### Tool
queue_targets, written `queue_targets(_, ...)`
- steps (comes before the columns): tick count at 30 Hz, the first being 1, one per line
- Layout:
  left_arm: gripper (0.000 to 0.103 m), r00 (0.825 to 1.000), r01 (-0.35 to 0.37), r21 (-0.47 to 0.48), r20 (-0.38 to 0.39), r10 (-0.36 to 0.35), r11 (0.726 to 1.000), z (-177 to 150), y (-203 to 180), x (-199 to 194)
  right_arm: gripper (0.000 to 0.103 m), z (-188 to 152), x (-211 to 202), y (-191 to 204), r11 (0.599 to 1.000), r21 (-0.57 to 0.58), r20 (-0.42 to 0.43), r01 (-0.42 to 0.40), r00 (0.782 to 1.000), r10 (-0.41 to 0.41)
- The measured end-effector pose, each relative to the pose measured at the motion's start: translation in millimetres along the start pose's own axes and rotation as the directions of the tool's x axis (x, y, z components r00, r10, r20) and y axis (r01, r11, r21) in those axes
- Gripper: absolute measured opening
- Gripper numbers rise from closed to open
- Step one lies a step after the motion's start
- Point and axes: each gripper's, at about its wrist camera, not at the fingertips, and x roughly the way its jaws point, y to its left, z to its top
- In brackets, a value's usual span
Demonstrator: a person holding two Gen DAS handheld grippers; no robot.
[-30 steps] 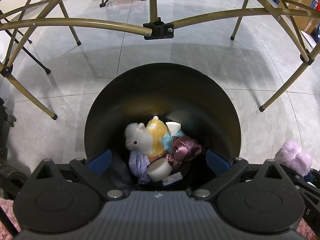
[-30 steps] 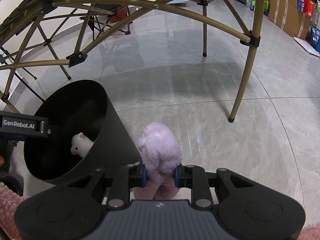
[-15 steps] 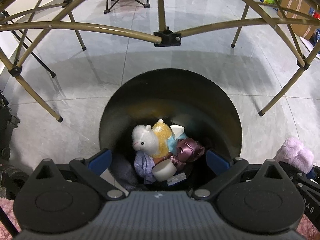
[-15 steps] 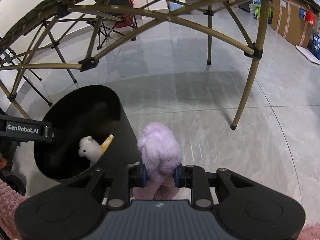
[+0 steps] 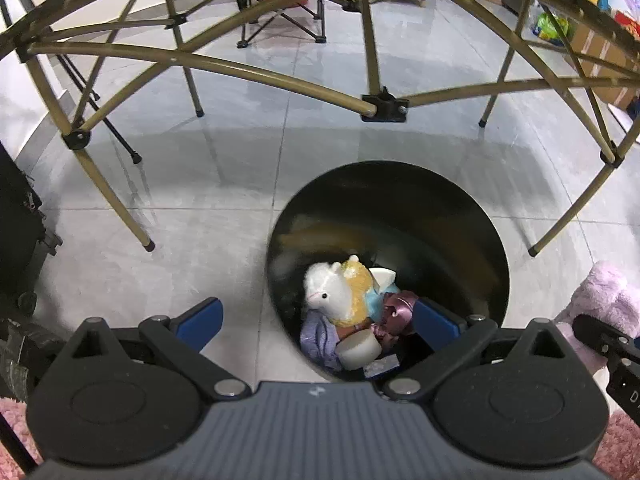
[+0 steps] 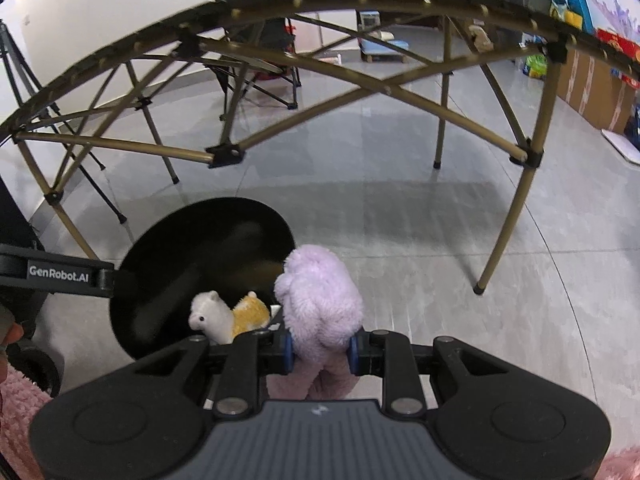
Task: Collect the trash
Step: 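Move the right tool over the bin and open it to drop the headband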
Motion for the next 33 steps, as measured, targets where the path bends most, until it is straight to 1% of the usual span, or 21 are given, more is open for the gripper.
queue_targets(12, 0.103, 0.999, -0.024, -0.058, 0.022, 0.025, 0.998, -9, 35, -11, 0.024, 11, -13, 39, 0.998, -0.046, 0.047, -0.052, 0.997, 0.054)
queue_targets(21, 0.103, 0.998, -0.052, -0.113, 0.015, 0.054, 0.992, -15, 66, -12, 0.024, 24, -8, 68, 0.991, -0.07, 0.046, -0.112, 0.992, 0.115)
queue_targets(28, 0.103, 0.998, -0.067, -0.158, 0.009, 0.069, 0.985, -18, 86, -12, 0.024, 31, 0, 86, 0.987, -0.085, 0.025, -0.134, 0.99, 0.136)
queue_targets(33, 0.103, 0.997, -0.077, -0.176, -0.001, 0.078, 0.981, -20, 96, -11, 0.024, 34, 13, 97, 0.987, -0.089, -0.017, -0.133, 0.991, 0.132)
